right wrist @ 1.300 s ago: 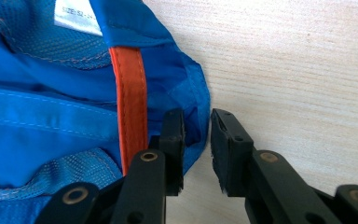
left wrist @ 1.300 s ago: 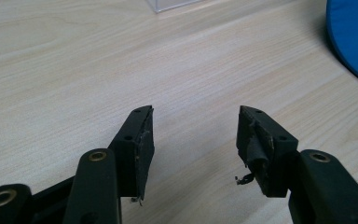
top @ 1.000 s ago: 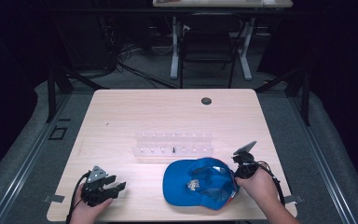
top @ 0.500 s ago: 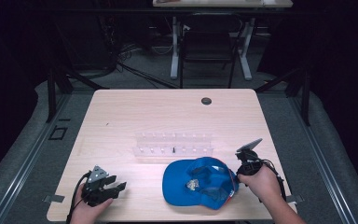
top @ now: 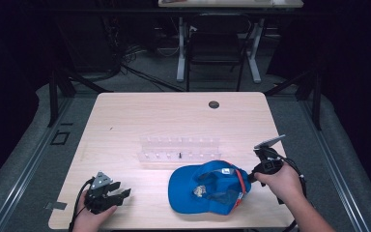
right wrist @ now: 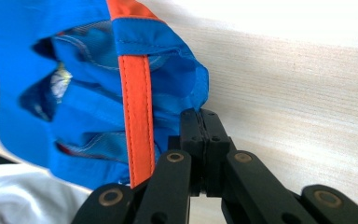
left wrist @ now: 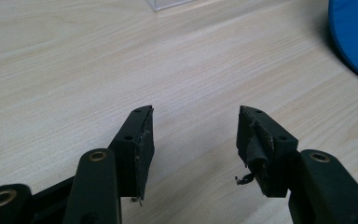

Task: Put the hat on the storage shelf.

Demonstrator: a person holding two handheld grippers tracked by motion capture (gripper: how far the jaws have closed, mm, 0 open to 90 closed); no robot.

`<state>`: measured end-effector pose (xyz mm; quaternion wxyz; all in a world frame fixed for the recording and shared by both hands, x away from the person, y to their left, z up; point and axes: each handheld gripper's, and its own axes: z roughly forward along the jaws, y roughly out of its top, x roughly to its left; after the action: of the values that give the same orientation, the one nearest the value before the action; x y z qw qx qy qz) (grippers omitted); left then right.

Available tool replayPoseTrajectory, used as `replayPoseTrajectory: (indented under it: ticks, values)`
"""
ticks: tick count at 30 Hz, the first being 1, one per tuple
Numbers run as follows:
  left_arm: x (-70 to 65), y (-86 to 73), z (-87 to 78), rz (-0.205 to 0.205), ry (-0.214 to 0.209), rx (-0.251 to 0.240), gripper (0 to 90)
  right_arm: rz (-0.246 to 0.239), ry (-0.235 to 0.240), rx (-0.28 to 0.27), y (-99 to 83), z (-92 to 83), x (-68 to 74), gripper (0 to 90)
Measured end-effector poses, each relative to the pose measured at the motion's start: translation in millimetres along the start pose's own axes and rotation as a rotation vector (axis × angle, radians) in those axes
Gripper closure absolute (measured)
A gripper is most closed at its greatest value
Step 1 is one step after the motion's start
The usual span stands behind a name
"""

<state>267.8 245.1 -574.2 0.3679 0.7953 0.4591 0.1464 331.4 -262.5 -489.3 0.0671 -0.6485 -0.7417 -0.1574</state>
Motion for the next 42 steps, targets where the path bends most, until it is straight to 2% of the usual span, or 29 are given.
replayPoseTrajectory:
  ticks: [2,3,4,5,7,8,10,11,16,17,18,19,20,22,24,26,27,28,30,31,33,34,35,37,38,39,42]
  values:
    - [0.0,0.0,0.1,0.003,0.0,0.001,46.5,0.004,0.027,-0.02,-0.8,-5.6,1.4,90.0]
    - [-0.1,0.1,0.0,0.003,-0.002,0.001,46.5,-0.021,0.026,0.012,0.1,-11.0,1.0,90.0]
    - [-0.1,0.1,0.0,0.003,-0.002,0.001,46.5,-0.021,0.026,0.012,0.1,-11.0,1.0,90.0]
    - [-0.5,0.1,0.1,0.001,-0.003,0.003,46.5,0.0,0.046,-0.023,-1.3,-15.9,4.5,90.0]
    - [-0.6,0.1,0.0,0.002,-0.002,0.005,46.5,-0.011,0.057,-0.015,-1.0,-18.8,4.2,90.0]
    - [-0.5,0.3,-0.4,0.003,-0.003,0.011,46.5,-0.019,0.076,-0.013,-0.3,-26.2,5.5,90.0]
    - [-0.5,0.1,0.0,0.002,-0.003,0.007,46.5,-0.006,0.079,-0.028,-0.7,-27.4,6.9,90.0]
    - [-0.4,0.3,-0.4,0.003,-0.004,0.013,46.5,-0.005,0.099,-0.04,-0.5,-32.2,8.2,90.0]
    - [-0.6,0.2,-0.2,0.004,-0.003,0.012,46.5,-0.014,0.125,-0.028,-0.4,-38.7,9.4,90.0]
    - [-0.7,0.2,-0.1,0.003,-0.002,0.012,46.5,-0.018,0.154,-0.017,-0.1,-41.8,9.6,90.0]
    - [-0.7,0.2,-0.1,0.003,-0.002,0.012,46.5,-0.018,0.154,-0.017,-0.1,-41.8,9.6,90.0]
    - [-0.8,0.1,-0.1,0.002,-0.002,0.013,46.5,-0.012,0.186,-0.021,-0.4,-44.3,10.2,90.0]
    - [-0.7,0.1,0.1,0.004,-0.001,0.013,46.5,0.002,0.195,-0.03,-0.9,-45.0,11.4,90.0]
    - [-1.1,-0.1,0.4,0.002,0.002,0.009,46.5,-0.002,0.205,-0.028,-1.0,-46.3,11.2,90.0]
    - [-1.2,-0.2,0.4,0.001,0.001,0.01,46.5,0.01,0.251,-0.035,-1.4,-49.8,12.1,90.0]
    - [-1.3,-0.3,0.5,0.0,0.002,0.009,46.5,0.004,0.262,-0.028,-1.2,-51.5,11.6,90.0]
    - [-1.4,-0.4,0.8,-0.001,0.004,0.007,46.5,-0.009,0.281,-0.019,-0.6,-53.2,10.8,90.0]
    - [-1.1,-0.4,0.9,0.003,0.006,0.006,46.5,-0.006,0.319,-0.019,-0.2,-56.1,11.1,90.0]
    - [-1.2,-0.4,0.9,0.002,0.006,0.006,46.5,0.016,0.344,-0.039,-0.5,-58.2,14.2,90.0]
    - [-1.1,-0.4,1.0,0.003,0.005,0.006,46.5,0.016,0.344,-0.039,-0.5,-58.2,14.2,90.0]
    - [-1.1,-0.5,1.2,0.004,0.005,0.008,46.5,0.0,0.386,-0.039,0.5,-60.2,15.4,90.0]
    - [-1.1,-0.5,1.2,0.004,0.005,0.008,46.5,0.0,0.386,-0.039,0.5,-60.2,15.4,90.0]
    - [-1.1,-0.5,1.3,0.003,0.006,0.007,46.5,0.017,0.41,-0.056,0.2,-59.8,18.3,90.0]
    - [-1.1,-0.5,1.3,0.003,0.004,0.008,46.5,-0.001,0.423,-0.038,1.3,-60.9,17.6,90.0]
    - [-0.7,-0.5,1.2,0.003,-0.003,0.011,46.5,0.01,0.435,-0.047,0.6,-60.2,18.9,90.0]
    - [-1.0,-0.7,1.5,-0.002,-0.003,0.01,46.5,0.001,0.482,-0.044,1.2,-59.5,19.0,90.0]
    - [-0.9,-0.8,1.6,0.001,-0.003,0.011,46.5,0.009,0.543,-0.044,1.2,-58.8,20.1,90.0]
